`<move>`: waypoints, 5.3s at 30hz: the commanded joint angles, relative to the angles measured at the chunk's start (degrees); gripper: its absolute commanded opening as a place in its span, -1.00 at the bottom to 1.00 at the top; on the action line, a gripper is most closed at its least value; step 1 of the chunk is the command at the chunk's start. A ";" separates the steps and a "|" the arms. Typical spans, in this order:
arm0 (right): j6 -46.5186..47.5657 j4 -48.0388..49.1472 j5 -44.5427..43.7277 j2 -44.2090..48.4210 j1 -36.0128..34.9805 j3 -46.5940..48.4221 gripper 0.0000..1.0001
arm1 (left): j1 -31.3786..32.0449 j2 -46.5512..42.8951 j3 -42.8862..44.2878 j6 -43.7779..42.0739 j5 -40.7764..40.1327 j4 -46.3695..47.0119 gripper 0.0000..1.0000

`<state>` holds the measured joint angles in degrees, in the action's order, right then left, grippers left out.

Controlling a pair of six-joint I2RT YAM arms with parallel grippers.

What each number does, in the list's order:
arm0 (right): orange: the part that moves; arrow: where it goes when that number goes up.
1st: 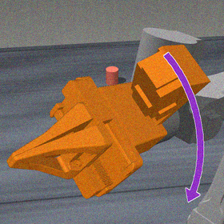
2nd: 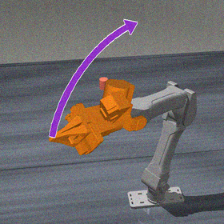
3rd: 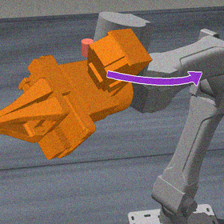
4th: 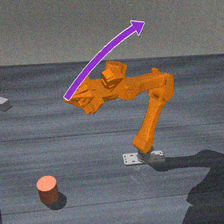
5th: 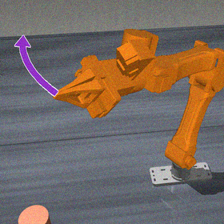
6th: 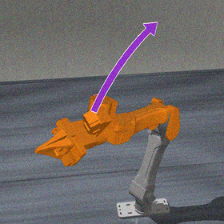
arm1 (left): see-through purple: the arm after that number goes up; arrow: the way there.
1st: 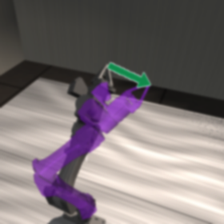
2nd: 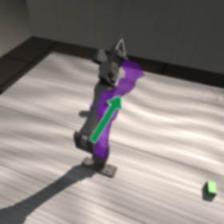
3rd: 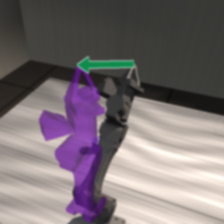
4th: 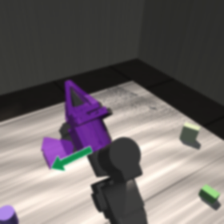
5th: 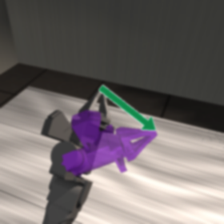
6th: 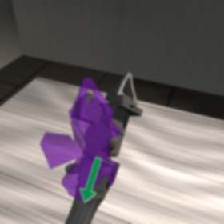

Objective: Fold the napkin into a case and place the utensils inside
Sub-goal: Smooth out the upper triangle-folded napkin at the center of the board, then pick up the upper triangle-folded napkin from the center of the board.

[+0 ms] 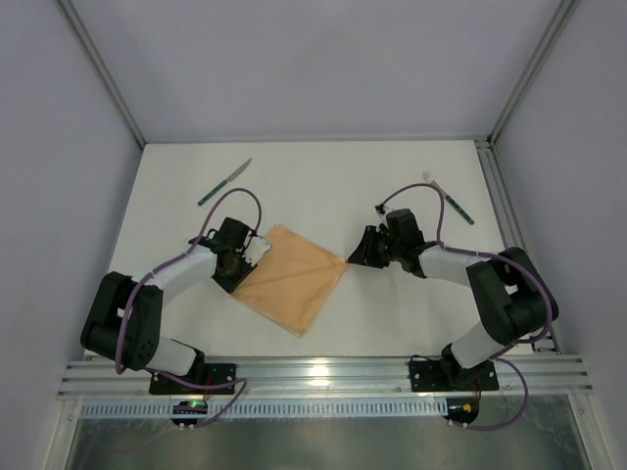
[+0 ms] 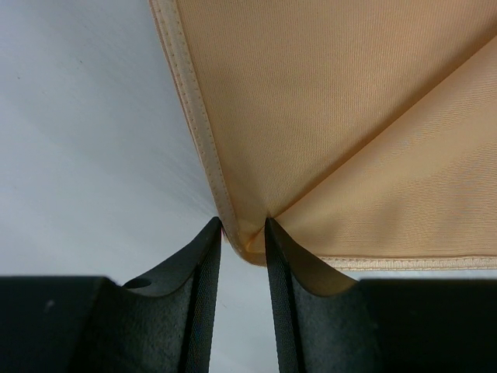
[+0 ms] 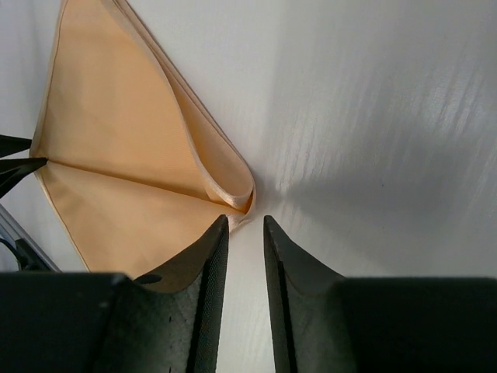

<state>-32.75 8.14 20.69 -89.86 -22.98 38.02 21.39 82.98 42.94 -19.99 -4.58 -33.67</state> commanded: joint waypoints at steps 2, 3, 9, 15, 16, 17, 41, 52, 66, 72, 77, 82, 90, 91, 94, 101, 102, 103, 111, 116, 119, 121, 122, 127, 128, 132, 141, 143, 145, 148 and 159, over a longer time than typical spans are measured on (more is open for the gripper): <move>3.39 3.90 5.14 0.66 0.48 -0.58 -0.33 | -0.12 2.01 -2.16 -0.67 -0.26 2.12 -0.37; 3.75 4.16 5.76 0.66 0.40 -0.58 -0.25 | -0.03 2.01 -2.16 -0.67 -0.25 2.12 -0.37; 5.16 4.86 6.82 -2.15 0.39 -0.05 0.00 | -0.12 2.27 -1.81 -0.49 -0.25 1.86 -0.37; 4.19 7.24 7.88 -7.16 0.39 -0.05 0.02 | -0.12 1.92 -1.63 -0.49 -0.43 1.59 -0.36; 4.19 7.67 7.70 -7.43 0.39 -0.05 0.02 | -0.12 2.01 -1.63 -0.49 -0.60 1.68 -0.37; 4.28 7.85 7.44 -7.78 0.39 -0.05 0.01 | -0.12 2.01 -1.63 -0.58 -0.61 1.68 -0.37; 11.56 -4.62 -3.54 2.03 -0.04 8.21 0.45 | -0.12 -6.68 2.50 -0.40 -1.83 -3.42 -0.13; 44.40 -17.02 -16.12 13.14 -36.91 8.83 0.60 | -0.29 -11.34 0.84 1.09 -7.02 -4.12 -0.07; 61.31 -15.61 -18.04 -3.46 -52.95 12.33 0.47 | -6.80 -15.39 0.92 3.38 -4.56 -4.91 -0.03; 60.70 -16.32 -20.16 -6.91 -52.95 13.22 0.32 | -6.89 -15.48 1.10 3.29 -2.63 -5.18 -0.03; 60.26 -16.21 -20.42 -6.11 -52.08 12.34 0.23 | -6.89 -15.57 1.27 2.94 -1.49 -5.35 -0.03; 60.00 -21.15 -21.57 -6.20 -50.15 13.49 0.11 | -6.89 -16.00 2.24 2.76 0.27 -6.58 -0.03; 58.68 -19.30 -17.96 -8.57 -49.35 13.75 -0.18 | -6.89 -16.97 3.20 1.71 7.88 -8.51 -0.03; 58.42 -19.65 -17.96 -8.75 -49.18 14.01 -0.21 | -6.89 -17.24 3.38 1.27 9.83 -9.82 -0.03; 57.80 -19.40 -17.61 -8.57 -48.47 13.40 -0.38 | -6.89 -20.30 3.91 -0.49 16.00 -11.85 -0.03; 58.15 -18.08 -16.29 -8.40 -47.77 12.43 -0.63 | -6.89 -24.71 5.14 -1.98 19.25 -13.61 -0.03; 58.07 -17.38 -16.03 -8.14 -47.68 12.17 -0.70 | -6.89 -24.62 5.05 -1.98 19.78 -13.61 -0.03; 57.89 -17.02 -15.86 -7.87 -47.33 11.47 -0.73 | -6.89 -24.62 4.70 -2.07 20.31 -13.53 -0.03; 53.06 -12.72 -7.08 -4.27 -41.19 10.67 -0.92 | -6.80 -23.39 3.56 -8.47 31.28 -8.44 -0.06; 49.81 -9.29 -1.88 -1.98 -36.18 9.53 -0.92 | -4.26 -21.20 0.75 -17.61 36.39 -2.37 -0.10; 48.14 -8.49 0.05 -1.02 -35.03 9.35 -0.92 | -2.68 -20.32 -0.48 -21.31 37.01 0.79 -0.07; 46.82 -5.86 2.24 -0.66 -33.80 9.18 -0.92 | -1.70 -20.05 -2.59 -24.13 35.17 3.33 -0.06; 46.12 -5.25 3.21 -0.23 -33.27 9.09 -0.92 | -0.74 -19.79 -3.29 -24.74 34.64 6.13 -0.04; 40.85 -0.33 7.52 0.65 -28.97 7.51 -0.92 | 1.55 -19.70 -8.21 -29.04 32.62 11.34 0.04; 40.23 0.55 8.48 0.83 -28.61 7.25 -0.92 | 2.25 -19.79 -9.00 -29.66 31.92 12.83 0.06; 37.94 3.36 9.28 0.40 -27.20 7.07 -0.92 | 3.57 -20.23 -12.35 -32.30 31.47 15.12 0.11; 34.86 6.71 9.99 -1.98 -26.41 6.28 -0.92 | 6.74 -19.35 -19.81 -38.01 24.99 21.35 0.18; 34.42 6.97 9.99 -1.98 -26.41 6.10 -0.92 | 6.82 -19.26 -21.31 -39.16 24.18 23.82 0.17; 34.51 6.89 10.07 -1.81 -26.32 6.10 -0.92 | 7.52 -19.26 -23.24 -40.39 22.61 26.62 0.17; 34.77 6.80 9.99 -1.54 -26.41 6.01 -0.92 | 8.75 -18.47 -24.48 -40.22 21.11 29.62 0.16; 36.62 5.57 10.07 0.04 -25.88 6.19 -0.92 | 9.99 -17.76 -23.17 -40.66 19.96 26.30 -0.91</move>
<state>2.66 11.99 29.78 -91.55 -49.25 43.94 31.33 65.93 20.16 -60.64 16.97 -3.49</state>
